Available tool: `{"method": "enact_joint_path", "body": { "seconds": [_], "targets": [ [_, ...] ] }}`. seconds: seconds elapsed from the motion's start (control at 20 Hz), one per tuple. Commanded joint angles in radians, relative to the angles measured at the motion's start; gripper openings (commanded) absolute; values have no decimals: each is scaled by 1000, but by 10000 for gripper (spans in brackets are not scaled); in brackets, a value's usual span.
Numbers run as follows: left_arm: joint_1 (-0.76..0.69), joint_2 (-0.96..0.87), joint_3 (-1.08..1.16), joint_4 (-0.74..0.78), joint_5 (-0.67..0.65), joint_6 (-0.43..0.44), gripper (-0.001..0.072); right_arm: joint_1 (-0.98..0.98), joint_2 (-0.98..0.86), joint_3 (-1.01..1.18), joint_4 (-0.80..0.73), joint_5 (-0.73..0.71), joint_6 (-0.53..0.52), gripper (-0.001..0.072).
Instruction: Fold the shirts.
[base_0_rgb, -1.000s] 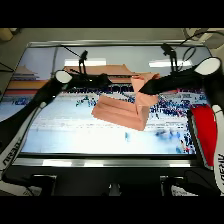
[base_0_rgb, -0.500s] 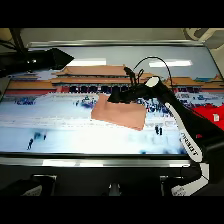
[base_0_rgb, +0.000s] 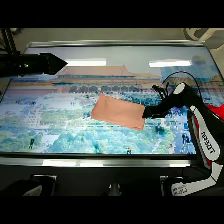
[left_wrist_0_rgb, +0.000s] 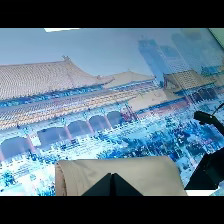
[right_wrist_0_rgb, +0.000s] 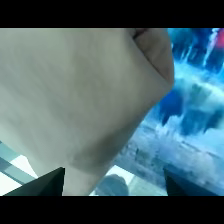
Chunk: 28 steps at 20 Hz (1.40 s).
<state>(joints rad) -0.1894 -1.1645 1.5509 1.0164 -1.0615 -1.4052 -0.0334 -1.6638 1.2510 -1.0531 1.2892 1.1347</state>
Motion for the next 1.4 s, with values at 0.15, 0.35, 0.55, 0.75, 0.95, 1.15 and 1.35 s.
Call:
{"method": "enact_joint_path", "body": {
  "seconds": [0.15,0.35,0.55,0.75,0.95,1.15,1.35],
  "targets": [
    [1,2,0,8,-5,0,20,-1,-41,-94,324,-140,-154,215],
    [1,2,0,9,-4,6,20,-112,18,55,480,-3,-267,26],
    [1,0,-1,21,-4,23,20,-347,113,291,327,143,-127,26],
    [1,0,0,54,-4,23,21,-618,167,453,272,336,-48,26],
    [1,0,-1,61,17,22,21,-819,204,528,203,504,-46,27],
    [1,0,-1,62,34,23,21,-990,257,549,138,541,-45,27],
    [1,0,-1,62,34,24,21,-1107,299,549,129,542,-35,27]
  ]
}}
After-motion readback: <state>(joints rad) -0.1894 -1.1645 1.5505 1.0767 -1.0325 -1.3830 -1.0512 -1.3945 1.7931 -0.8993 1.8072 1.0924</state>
